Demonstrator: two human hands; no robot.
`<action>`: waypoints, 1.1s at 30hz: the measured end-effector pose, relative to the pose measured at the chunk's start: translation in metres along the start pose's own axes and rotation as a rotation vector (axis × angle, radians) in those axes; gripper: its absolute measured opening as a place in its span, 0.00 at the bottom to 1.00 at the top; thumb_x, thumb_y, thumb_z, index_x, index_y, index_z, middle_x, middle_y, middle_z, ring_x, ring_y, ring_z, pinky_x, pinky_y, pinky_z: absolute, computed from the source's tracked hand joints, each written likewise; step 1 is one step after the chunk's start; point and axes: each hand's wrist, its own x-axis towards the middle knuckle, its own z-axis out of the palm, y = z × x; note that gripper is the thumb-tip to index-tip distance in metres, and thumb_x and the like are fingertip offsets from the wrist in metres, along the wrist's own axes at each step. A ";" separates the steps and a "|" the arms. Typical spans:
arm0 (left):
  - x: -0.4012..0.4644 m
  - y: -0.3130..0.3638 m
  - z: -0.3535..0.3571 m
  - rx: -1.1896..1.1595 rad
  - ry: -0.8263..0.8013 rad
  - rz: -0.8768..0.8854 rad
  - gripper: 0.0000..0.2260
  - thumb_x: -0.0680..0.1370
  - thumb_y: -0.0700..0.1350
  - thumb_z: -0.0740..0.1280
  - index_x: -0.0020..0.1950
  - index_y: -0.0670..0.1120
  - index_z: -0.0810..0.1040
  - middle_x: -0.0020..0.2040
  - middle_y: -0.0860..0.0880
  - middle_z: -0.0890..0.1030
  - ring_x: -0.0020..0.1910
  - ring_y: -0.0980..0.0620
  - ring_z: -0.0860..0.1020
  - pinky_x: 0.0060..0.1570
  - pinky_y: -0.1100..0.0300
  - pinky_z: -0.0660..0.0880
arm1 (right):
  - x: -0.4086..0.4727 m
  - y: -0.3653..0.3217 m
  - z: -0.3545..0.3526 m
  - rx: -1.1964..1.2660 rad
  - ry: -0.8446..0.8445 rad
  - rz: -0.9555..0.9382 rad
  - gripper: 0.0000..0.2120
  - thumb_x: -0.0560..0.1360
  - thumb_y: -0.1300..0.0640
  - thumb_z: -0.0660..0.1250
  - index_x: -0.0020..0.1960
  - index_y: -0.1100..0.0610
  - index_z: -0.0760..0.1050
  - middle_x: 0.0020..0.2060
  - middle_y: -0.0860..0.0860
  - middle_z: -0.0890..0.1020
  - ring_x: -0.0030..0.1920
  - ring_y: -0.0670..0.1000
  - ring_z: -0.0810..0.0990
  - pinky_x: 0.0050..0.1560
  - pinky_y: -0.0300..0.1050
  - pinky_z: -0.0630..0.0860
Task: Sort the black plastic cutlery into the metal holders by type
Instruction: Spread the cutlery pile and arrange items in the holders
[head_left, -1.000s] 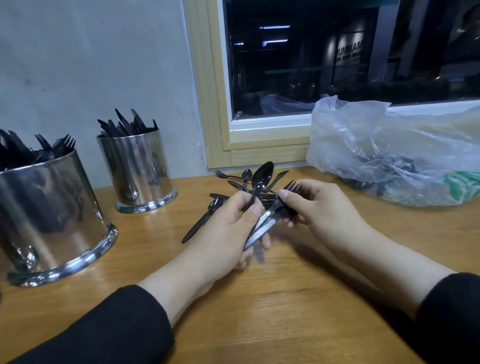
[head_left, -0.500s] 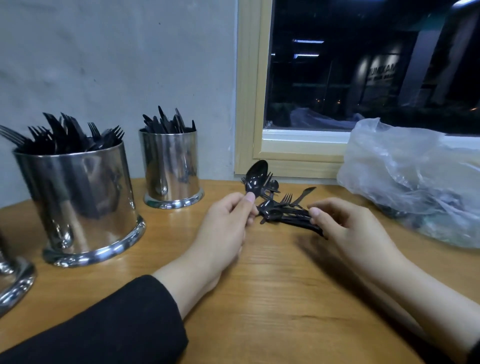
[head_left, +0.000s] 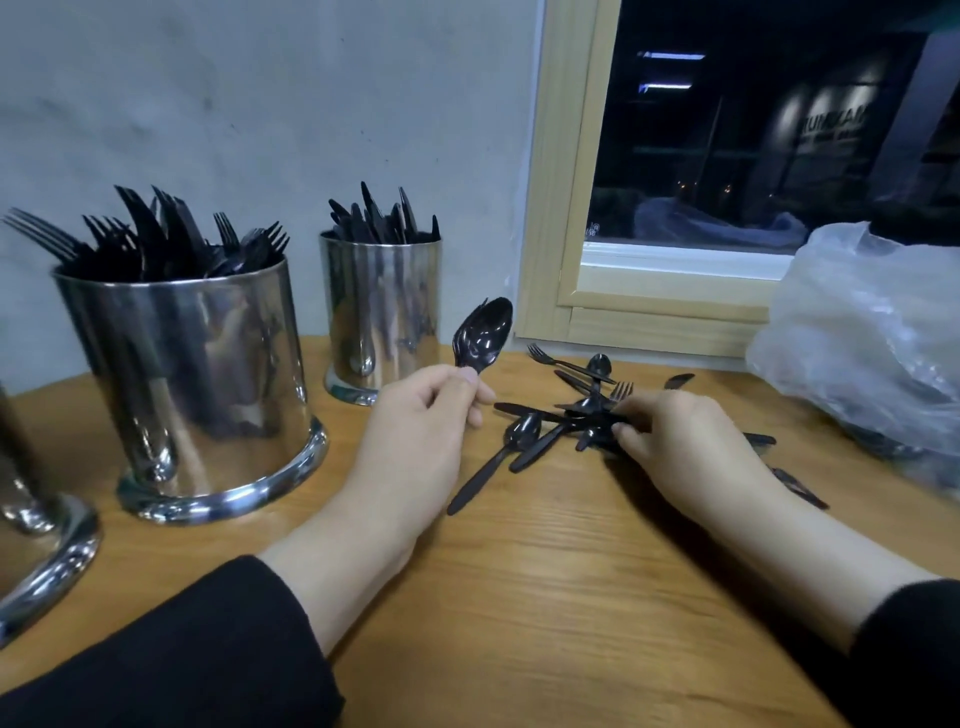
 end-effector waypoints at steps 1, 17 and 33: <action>0.000 0.000 -0.001 0.016 0.001 0.010 0.15 0.85 0.48 0.61 0.43 0.50 0.83 0.35 0.52 0.77 0.29 0.50 0.66 0.27 0.59 0.63 | -0.001 0.001 -0.002 0.047 0.056 -0.014 0.06 0.79 0.57 0.67 0.54 0.54 0.82 0.42 0.48 0.83 0.44 0.44 0.82 0.42 0.37 0.72; -0.008 0.011 -0.005 0.236 -0.318 -0.031 0.11 0.84 0.53 0.63 0.48 0.57 0.85 0.38 0.46 0.84 0.35 0.52 0.82 0.51 0.47 0.83 | -0.027 -0.026 0.003 0.415 0.446 -0.380 0.15 0.81 0.60 0.65 0.67 0.57 0.77 0.51 0.42 0.79 0.49 0.32 0.74 0.52 0.22 0.66; 0.012 0.014 -0.032 0.487 -0.176 0.152 0.16 0.84 0.55 0.61 0.39 0.51 0.78 0.35 0.51 0.78 0.26 0.60 0.70 0.37 0.56 0.71 | -0.039 -0.039 0.013 0.597 0.167 -0.120 0.11 0.78 0.43 0.68 0.55 0.47 0.80 0.36 0.48 0.83 0.39 0.45 0.81 0.47 0.46 0.77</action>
